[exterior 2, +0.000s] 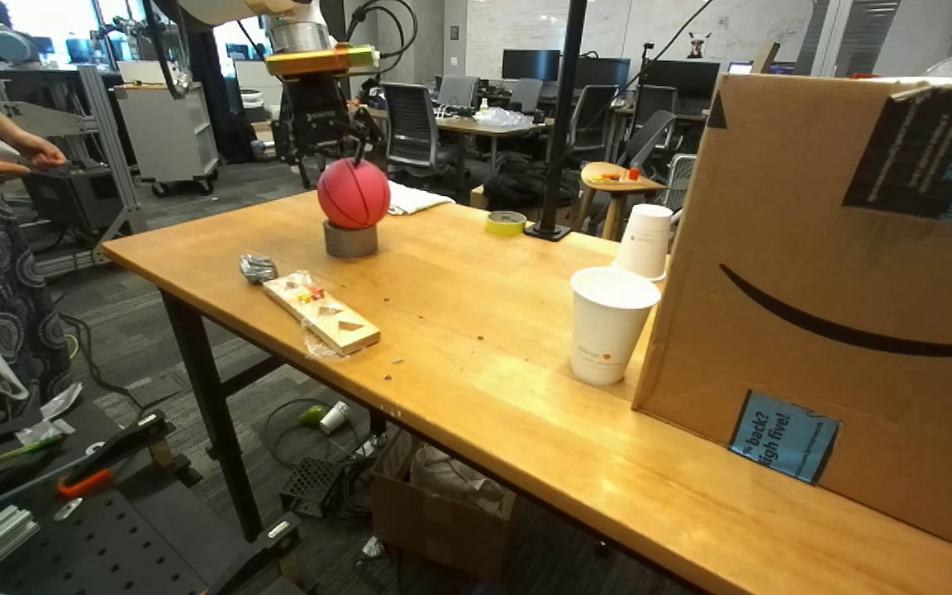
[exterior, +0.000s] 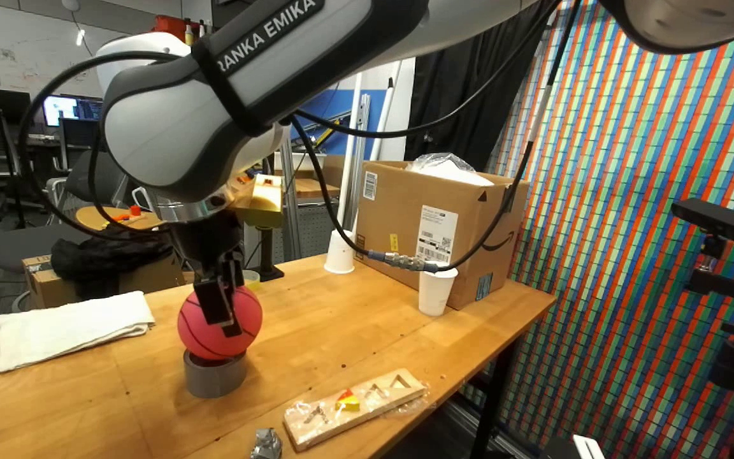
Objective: Put the white bowl in the cup closest to you, then put the basketball on the brown tape
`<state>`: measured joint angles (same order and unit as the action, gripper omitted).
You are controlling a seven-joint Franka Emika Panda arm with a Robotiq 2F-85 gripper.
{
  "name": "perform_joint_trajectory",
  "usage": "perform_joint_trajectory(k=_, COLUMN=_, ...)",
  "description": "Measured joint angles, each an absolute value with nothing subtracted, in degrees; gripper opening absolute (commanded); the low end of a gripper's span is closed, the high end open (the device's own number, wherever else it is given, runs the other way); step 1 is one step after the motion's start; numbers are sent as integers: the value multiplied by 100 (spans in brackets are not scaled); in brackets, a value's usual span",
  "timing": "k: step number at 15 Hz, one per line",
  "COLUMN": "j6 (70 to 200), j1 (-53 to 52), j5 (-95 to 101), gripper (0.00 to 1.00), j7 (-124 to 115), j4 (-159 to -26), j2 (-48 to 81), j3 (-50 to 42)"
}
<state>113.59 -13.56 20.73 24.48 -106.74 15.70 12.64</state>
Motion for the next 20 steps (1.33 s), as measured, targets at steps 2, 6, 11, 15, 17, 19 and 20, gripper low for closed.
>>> perform_joint_trajectory(k=2, j6=11266, j1=-1382, j5=1992, gripper=100, j7=2408, j4=-10674, j2=1524, j3=1347)
perform_joint_trajectory(k=6, j6=11150, j1=-1495, j5=1946, gripper=100, j7=2310, j4=-10674, j2=1456, j3=1478)
perform_joint_trajectory(k=11, j6=11044, j1=-1527, j5=1946, gripper=100, j7=2277, j4=-10674, j2=1404, j3=1486)
perform_joint_trajectory(k=15, j6=11044, j1=-1525, j5=1947, gripper=100, j7=2277, j4=-10672, j2=1309, j3=1485)
perform_joint_trajectory(k=17, j6=11044, j1=-1518, j5=1952, gripper=100, j7=2277, j4=-10658, j2=1209, j3=1474)
perform_joint_trajectory(k=19, j6=11044, j1=-1496, j5=1958, gripper=100, j7=2277, j4=-10626, j2=1083, j3=1447)
perform_joint_trajectory(k=20, j6=11044, j1=-1480, j5=1959, gripper=100, j7=2277, j4=-10606, j2=1019, j3=1428)
